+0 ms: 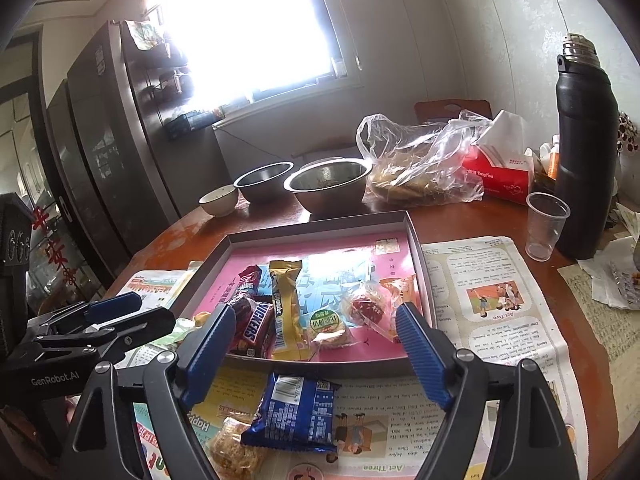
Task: Organize snacks
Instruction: 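Withdraw both open tools from the tray toward the last loose snacks, then grasp the clear bread-pastry bag with the left tool while the right tool grasps the blue biscuit pack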
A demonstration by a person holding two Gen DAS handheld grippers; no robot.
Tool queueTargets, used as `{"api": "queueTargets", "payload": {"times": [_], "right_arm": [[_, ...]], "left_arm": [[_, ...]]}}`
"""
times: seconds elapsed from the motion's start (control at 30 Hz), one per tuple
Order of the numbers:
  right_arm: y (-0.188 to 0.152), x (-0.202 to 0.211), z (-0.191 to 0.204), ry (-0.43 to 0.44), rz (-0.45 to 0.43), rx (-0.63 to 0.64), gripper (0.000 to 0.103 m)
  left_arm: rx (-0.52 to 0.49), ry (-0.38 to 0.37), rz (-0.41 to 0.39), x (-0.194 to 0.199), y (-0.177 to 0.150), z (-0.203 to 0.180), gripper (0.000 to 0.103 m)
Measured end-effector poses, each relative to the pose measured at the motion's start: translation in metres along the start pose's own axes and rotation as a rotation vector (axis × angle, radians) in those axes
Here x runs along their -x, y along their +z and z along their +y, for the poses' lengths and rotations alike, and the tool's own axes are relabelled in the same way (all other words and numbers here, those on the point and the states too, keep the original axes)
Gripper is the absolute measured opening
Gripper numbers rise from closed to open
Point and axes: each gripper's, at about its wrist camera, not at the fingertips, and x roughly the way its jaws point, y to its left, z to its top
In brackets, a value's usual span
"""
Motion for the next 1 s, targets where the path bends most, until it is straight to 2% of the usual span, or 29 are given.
{"api": "queueTargets", "payload": {"times": [0.33, 1.0], "right_arm": [[-0.005, 0.016, -0.003, 0.014, -0.012, -0.001, 0.083], [-0.025, 0.024, -0.003, 0.039, 0.045, -0.006, 0.083]], "left_arm": [[-0.026, 0.0, 0.049, 0.003, -0.018, -0.007, 0.078], [-0.08, -0.024, 0.139, -0.004, -0.048, -0.032, 0.078]]}}
